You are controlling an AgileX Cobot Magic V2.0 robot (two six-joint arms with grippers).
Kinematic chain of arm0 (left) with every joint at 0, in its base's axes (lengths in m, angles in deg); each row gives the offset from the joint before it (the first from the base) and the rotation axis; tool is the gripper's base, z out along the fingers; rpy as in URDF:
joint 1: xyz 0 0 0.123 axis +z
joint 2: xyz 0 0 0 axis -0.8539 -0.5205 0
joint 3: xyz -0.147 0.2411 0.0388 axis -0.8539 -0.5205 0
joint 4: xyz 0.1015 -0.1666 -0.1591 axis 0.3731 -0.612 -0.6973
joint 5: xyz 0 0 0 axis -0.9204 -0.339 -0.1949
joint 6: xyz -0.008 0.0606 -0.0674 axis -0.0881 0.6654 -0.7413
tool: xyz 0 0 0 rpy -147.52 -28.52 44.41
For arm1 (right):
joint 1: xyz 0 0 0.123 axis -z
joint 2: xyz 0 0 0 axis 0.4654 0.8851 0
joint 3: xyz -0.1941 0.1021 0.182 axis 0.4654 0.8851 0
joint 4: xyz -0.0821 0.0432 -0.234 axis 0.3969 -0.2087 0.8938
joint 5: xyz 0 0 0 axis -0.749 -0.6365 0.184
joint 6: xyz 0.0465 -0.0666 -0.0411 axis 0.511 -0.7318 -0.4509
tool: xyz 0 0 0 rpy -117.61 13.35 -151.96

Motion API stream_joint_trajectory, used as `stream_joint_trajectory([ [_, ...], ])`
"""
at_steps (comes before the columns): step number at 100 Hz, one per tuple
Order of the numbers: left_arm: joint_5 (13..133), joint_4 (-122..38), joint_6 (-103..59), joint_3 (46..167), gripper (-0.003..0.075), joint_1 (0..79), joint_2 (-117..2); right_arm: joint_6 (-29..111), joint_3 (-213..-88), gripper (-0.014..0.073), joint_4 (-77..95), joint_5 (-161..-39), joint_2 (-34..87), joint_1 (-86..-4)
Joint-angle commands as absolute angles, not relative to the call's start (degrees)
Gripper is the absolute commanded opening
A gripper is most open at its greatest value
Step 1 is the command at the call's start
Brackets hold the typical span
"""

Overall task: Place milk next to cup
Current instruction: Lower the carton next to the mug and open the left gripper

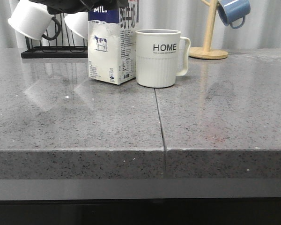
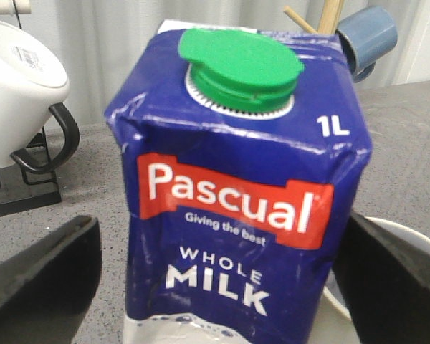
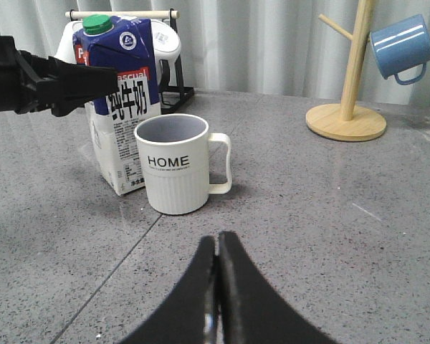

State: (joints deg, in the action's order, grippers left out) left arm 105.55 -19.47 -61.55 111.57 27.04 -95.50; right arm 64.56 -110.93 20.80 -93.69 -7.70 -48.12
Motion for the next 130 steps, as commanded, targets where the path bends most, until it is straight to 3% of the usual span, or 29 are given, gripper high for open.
stream_joint_trajectory([
  [1,108.5,-19.8,-62.0,113.5,0.0629,26.6,-92.4,64.0,-112.5,-0.0067,20.8,-89.5,-7.6,-48.1],
  [39,106.4,-18.7,-61.5,107.1,0.0626,26.6,-85.9,64.0,-112.5,-0.0067,20.8,-89.5,-7.6,-48.1],
  [49,106.0,-17.8,-61.5,105.0,0.0582,26.6,-82.5,64.0,-112.5,-0.0067,20.8,-89.5,-7.6,-48.1],
  [58,102.9,-17.8,-61.5,103.7,0.0454,27.4,-79.0,64.0,-112.5,-0.0067,20.8,-89.5,-7.6,-48.1],
  [75,96.7,-17.2,-58.2,101.6,0.006,30.5,-72.4,64.0,-112.5,-0.0067,20.8,-89.5,-7.6,-48.1],
  [80,96.5,-17.2,-57.4,100.5,-0.0023,31.6,-70.5,64.0,-112.5,-0.0067,20.8,-89.5,-7.6,-48.1],
  [130,91.8,-17.2,-57.0,84.6,-0.0021,44.3,-48.2,64.0,-112.5,-0.0067,20.8,-89.5,-7.6,-48.1],
])
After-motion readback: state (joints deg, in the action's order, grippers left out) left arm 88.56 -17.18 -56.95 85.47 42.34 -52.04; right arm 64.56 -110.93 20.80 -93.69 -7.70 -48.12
